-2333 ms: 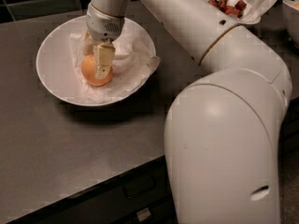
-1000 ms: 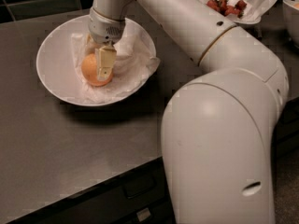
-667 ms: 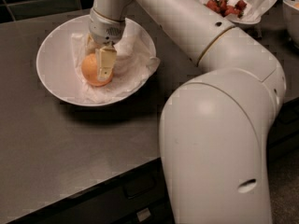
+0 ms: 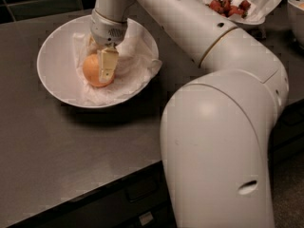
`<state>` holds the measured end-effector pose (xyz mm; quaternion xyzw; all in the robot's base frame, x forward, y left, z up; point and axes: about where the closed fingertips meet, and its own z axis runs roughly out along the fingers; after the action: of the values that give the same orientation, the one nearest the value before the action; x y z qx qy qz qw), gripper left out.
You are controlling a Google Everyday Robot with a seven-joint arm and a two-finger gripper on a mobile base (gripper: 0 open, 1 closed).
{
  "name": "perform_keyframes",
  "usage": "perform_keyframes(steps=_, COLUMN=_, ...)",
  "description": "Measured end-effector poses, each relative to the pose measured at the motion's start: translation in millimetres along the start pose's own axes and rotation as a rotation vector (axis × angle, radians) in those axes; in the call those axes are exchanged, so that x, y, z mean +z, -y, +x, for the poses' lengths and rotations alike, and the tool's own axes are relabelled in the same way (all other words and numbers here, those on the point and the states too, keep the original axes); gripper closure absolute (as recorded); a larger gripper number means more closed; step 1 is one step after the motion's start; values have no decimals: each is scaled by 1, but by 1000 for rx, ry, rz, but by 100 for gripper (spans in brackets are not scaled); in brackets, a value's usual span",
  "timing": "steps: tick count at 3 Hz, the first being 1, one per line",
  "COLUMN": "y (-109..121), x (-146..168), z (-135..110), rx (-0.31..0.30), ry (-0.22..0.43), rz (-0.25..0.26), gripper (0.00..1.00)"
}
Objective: Pick orange from white bowl
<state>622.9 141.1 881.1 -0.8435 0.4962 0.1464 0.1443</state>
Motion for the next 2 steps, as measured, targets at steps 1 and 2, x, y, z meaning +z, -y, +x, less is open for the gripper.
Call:
perform_keyframes(steps=1, y=0, x=0, z=0, rx=0, ry=0, rz=0, gripper=38)
perform_keyframes(steps=2, y=6, x=10, z=-1, rx=9, ry=14, rz=1, gripper=39)
